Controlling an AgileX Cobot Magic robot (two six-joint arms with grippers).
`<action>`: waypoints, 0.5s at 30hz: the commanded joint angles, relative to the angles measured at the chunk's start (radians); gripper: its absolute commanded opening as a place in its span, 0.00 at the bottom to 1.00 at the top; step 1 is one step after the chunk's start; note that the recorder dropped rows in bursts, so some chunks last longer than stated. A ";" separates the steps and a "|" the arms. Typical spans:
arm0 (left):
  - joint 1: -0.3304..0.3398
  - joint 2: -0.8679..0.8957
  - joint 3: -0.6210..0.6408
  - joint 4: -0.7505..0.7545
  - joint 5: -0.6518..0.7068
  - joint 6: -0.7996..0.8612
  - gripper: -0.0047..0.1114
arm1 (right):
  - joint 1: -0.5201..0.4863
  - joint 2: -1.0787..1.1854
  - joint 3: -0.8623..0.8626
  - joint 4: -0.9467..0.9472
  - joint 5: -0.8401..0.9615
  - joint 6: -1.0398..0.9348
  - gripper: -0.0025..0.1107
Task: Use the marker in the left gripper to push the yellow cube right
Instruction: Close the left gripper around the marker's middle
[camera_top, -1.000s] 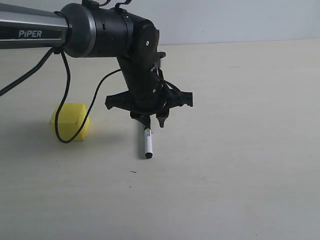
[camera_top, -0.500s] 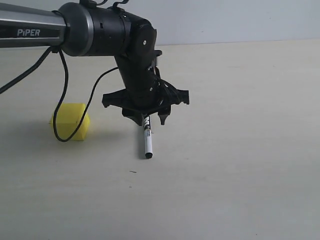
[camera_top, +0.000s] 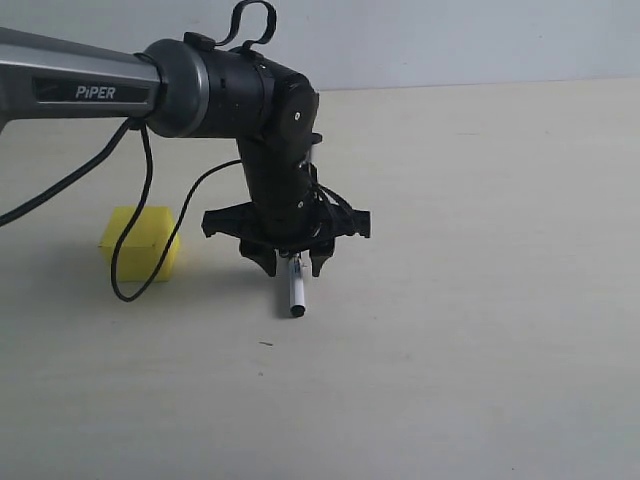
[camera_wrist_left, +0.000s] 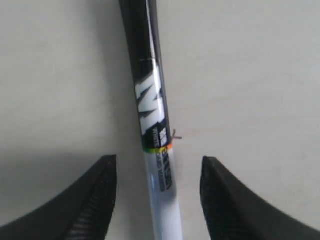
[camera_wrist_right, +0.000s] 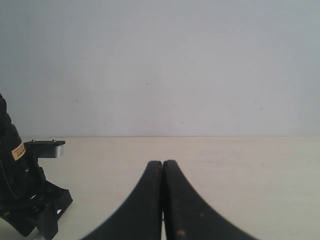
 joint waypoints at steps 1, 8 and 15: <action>0.004 0.004 -0.008 -0.024 0.003 -0.007 0.48 | -0.003 -0.006 0.004 -0.006 -0.005 -0.003 0.02; 0.004 0.010 -0.008 -0.040 0.005 -0.007 0.48 | -0.003 -0.006 0.004 -0.006 -0.005 -0.003 0.02; 0.004 0.012 -0.008 -0.040 0.005 -0.009 0.48 | -0.003 -0.006 0.004 -0.006 -0.005 -0.003 0.02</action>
